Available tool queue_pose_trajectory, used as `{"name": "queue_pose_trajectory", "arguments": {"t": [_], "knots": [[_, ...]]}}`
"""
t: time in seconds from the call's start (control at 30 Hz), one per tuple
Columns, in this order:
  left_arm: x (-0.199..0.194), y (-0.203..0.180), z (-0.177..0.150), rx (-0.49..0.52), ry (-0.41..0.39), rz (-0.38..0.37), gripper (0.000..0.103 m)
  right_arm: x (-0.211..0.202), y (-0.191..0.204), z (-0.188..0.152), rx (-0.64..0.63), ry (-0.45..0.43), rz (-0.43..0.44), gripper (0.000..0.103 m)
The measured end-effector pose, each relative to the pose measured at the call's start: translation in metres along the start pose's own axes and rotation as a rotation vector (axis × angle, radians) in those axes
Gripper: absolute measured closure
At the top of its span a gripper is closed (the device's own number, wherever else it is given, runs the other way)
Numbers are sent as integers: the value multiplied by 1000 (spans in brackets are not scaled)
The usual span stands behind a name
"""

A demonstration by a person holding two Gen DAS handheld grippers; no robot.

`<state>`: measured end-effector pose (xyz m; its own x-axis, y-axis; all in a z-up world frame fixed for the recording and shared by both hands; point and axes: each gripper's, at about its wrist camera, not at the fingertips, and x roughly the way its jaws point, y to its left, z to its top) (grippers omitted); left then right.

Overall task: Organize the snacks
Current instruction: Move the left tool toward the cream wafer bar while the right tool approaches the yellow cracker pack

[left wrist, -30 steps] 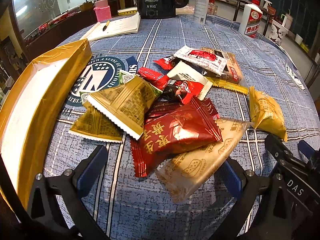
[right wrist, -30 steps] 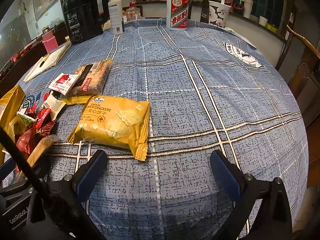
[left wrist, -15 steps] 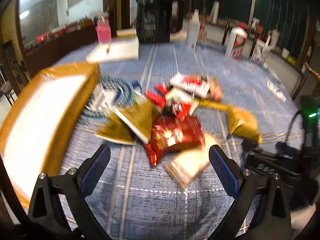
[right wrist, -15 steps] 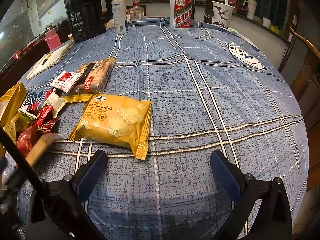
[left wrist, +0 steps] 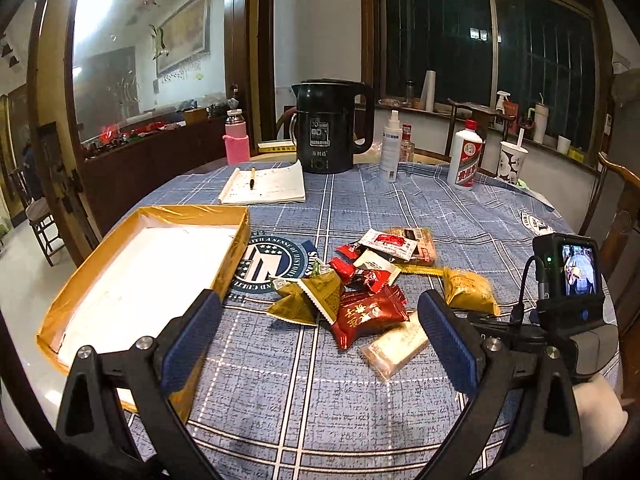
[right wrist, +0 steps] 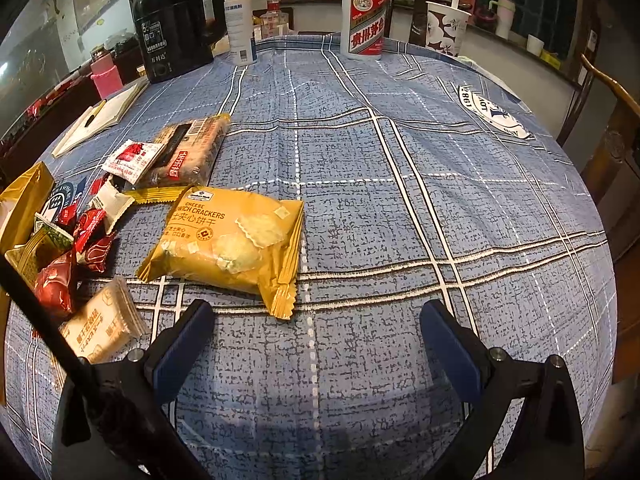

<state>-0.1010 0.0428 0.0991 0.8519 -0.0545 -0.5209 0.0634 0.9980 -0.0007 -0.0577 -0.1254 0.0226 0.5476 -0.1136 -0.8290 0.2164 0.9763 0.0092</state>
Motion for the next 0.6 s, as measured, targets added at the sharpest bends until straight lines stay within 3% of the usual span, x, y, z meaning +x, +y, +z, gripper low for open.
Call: {"name": "queue_pose_trajectory", "arguments": {"t": [0.33,0.43,0.6], "knots": [[-1,2,-2,17,28,9,4,-1,0,-1,-1,-2,4,1],[0,4,-3,15,34,9,4,-6,-3,-4,12,-25,19,8],[-3,13,-2,6,12,12,4,-18,-13,-10,62,-57,69,11]]}}
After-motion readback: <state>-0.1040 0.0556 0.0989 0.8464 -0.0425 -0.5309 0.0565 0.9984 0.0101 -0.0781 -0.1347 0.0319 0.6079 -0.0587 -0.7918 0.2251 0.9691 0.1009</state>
